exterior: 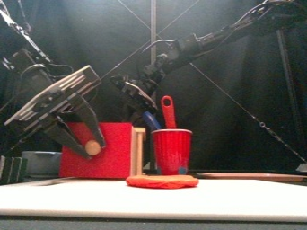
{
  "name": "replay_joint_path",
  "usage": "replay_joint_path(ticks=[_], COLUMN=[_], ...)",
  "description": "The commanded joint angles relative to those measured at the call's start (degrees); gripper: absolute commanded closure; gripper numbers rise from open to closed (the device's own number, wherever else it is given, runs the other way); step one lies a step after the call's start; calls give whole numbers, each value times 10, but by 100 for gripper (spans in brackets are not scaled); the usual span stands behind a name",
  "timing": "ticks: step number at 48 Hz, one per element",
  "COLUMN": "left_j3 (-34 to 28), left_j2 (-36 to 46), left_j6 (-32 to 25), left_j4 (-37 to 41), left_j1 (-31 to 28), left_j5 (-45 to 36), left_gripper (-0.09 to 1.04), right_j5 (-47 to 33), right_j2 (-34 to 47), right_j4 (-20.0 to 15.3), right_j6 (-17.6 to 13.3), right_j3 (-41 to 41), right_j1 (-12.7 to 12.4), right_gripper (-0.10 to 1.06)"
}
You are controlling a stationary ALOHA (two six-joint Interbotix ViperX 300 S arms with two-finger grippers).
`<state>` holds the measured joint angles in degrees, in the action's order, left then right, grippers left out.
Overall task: Get the cutter from the drawer then cut the dough then place the extra dough in the bowl
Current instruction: Place the cutter on the board
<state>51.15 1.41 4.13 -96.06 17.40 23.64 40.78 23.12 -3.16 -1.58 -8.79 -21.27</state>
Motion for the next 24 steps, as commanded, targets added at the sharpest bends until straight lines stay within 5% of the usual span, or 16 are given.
replay_joint_path(ticks=[1,13,24], left_j3=[-18,-18,-15], left_j2=[-4,-2,18], left_j6=[-2,-3,-5], left_j4=[2,2,11], left_j1=[5,6,9], left_j5=[-3,-4,-7], left_gripper=[34,17,15], right_j5=[1,2,2], right_j2=[-11,-12,-12], right_j4=[-1,-1,0], right_j6=[0,0,0], right_j3=[-6,-6,-8], right_j1=[-3,-3,-1], right_gripper=[92,92,92])
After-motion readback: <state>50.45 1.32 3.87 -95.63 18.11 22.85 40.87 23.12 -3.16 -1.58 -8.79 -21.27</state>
